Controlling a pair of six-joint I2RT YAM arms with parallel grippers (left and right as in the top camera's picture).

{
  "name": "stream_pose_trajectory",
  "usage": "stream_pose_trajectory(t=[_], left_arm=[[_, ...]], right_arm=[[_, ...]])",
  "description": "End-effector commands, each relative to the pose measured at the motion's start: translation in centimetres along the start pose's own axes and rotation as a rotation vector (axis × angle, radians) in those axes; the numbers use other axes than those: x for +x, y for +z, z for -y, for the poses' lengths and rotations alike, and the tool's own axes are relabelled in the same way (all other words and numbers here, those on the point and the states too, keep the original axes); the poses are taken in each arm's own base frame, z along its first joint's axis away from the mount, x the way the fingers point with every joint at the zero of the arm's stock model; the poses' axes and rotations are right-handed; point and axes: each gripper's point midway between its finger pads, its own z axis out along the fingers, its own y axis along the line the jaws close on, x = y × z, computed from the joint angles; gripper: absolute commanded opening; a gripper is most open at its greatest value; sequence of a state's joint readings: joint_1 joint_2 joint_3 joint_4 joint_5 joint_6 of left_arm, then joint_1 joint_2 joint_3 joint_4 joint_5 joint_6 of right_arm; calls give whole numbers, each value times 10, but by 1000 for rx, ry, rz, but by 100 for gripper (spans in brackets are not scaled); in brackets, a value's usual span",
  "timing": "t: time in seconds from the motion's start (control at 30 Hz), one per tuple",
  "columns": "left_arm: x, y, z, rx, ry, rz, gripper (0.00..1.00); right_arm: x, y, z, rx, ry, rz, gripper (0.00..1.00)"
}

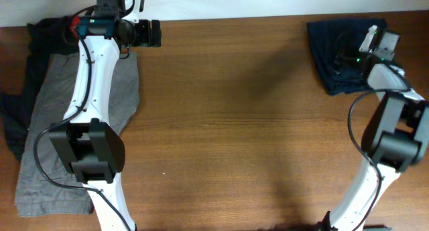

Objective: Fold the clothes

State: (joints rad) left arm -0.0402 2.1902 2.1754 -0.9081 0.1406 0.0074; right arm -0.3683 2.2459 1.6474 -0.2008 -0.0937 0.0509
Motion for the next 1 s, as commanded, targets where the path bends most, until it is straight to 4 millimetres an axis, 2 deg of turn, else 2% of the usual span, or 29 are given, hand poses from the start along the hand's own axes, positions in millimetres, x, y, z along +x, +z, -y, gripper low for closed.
stream_pose_trajectory(t=[0.0, 0.1, 0.2, 0.37, 0.47, 0.5, 0.67, 0.83, 0.97], left_arm=[[-6, -3, -2, -11, 21, 16, 99], [-6, -3, -2, -11, 21, 16, 99], [-6, -3, -2, -11, 21, 16, 99], [-6, -3, -2, -11, 21, 16, 99], [-6, -3, -2, -11, 21, 16, 99], [-6, -3, -2, -11, 21, 16, 99], [-6, -3, -2, -11, 21, 16, 99], [-6, -3, -2, -11, 21, 16, 99], [-6, -3, -2, -11, 21, 16, 99]], right_arm=[[-103, -123, -24, -21, -79, 255, 99], [-126, -187, -44, -48, -99, 323, 99], [-132, -246, -80, -130, -136, 364, 99], [-118, -324, -160, -360, -236, 403, 99], [-106, -358, -201, -473, -292, 418, 99], [-95, -368, -216, -508, -310, 401, 99], [-43, -383, -269, -650, -393, 262, 99], [-27, -386, -281, -689, -414, 213, 99], [-27, -388, -285, -705, -420, 221, 99]])
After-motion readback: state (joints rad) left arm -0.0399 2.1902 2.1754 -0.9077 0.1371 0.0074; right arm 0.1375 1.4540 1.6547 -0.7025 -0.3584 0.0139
